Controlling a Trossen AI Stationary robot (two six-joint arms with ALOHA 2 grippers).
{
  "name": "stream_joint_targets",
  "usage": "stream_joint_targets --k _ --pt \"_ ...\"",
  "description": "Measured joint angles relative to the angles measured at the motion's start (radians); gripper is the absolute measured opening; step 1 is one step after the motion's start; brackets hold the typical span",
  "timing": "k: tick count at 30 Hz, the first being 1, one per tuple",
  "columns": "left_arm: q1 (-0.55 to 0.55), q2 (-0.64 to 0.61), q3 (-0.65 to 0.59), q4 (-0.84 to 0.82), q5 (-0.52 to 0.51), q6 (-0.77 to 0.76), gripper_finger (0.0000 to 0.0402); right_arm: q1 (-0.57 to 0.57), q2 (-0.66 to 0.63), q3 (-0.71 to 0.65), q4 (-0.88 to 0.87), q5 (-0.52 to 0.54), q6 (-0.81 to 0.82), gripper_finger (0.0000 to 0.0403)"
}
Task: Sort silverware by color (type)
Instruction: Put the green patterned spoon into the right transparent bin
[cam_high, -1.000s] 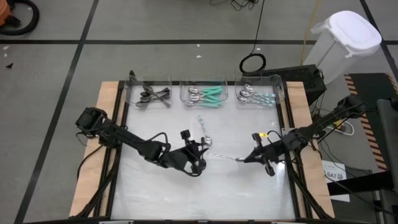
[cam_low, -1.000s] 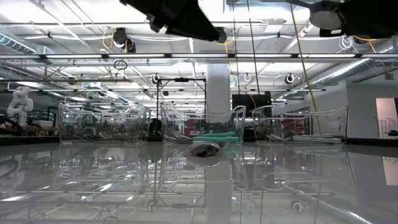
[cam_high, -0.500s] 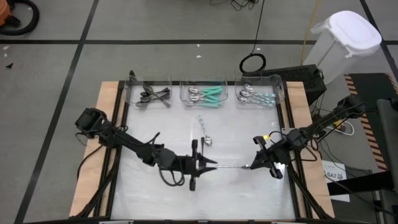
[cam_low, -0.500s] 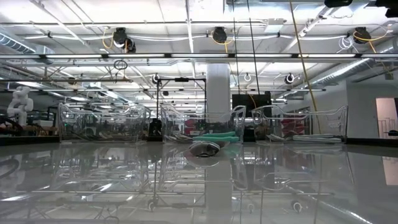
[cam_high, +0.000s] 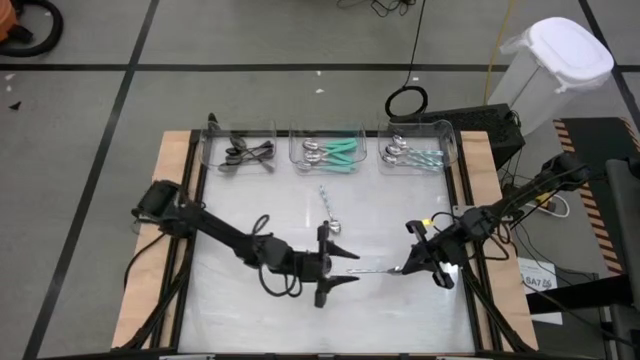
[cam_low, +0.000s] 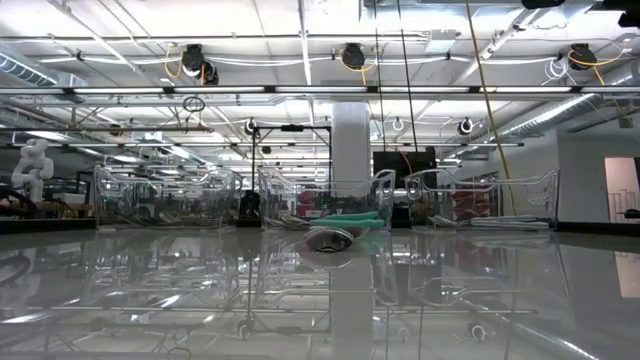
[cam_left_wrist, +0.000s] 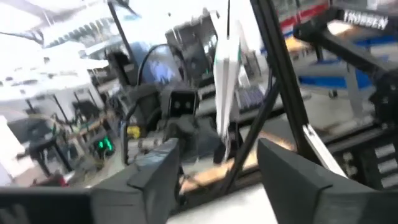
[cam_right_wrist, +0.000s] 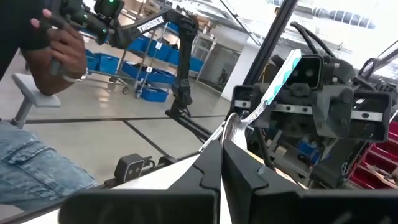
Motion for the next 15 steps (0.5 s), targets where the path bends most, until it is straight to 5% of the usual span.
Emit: stream_joint_targets --k 15 --pt "0.024 0.226 0.261 0.028 0.039 0.097 0.0242 0.000 0.003 0.000 -0.005 -0.001 0.001 0.0000"
